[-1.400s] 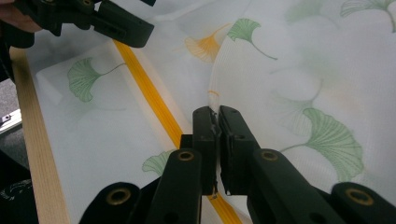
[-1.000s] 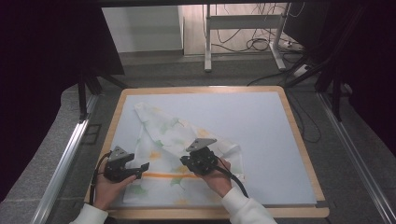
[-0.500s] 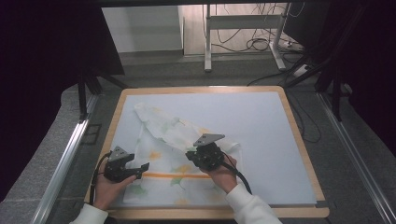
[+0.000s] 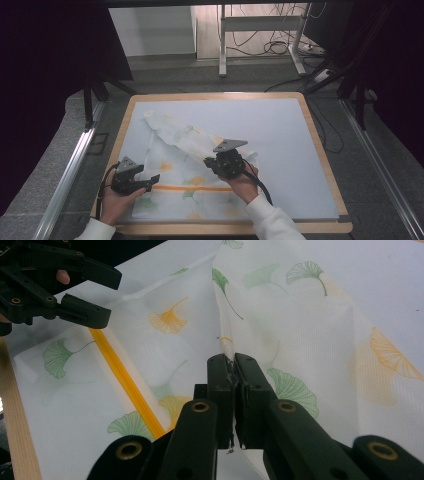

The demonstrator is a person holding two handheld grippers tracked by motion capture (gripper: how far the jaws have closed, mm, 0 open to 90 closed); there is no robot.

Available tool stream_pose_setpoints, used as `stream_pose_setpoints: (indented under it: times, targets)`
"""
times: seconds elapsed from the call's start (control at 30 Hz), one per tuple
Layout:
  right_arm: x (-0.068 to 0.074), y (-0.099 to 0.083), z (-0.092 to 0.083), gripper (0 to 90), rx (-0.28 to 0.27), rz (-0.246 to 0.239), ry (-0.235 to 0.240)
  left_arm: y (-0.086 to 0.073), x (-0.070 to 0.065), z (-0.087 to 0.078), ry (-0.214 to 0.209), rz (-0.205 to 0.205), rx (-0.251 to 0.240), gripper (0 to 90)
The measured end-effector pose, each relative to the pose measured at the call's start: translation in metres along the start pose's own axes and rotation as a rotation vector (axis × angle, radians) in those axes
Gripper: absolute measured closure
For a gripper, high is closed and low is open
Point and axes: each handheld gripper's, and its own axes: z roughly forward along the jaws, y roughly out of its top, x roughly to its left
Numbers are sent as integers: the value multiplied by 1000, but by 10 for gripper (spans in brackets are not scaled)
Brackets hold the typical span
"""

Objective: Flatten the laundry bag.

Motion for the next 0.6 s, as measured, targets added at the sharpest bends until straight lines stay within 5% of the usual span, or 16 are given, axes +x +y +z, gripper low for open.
stream_pose_setpoints:
  times: [0.6]
  targets:
    - [-18,0,-10,855,-21,40,-27,0,0,0,-1,4,-1,233]
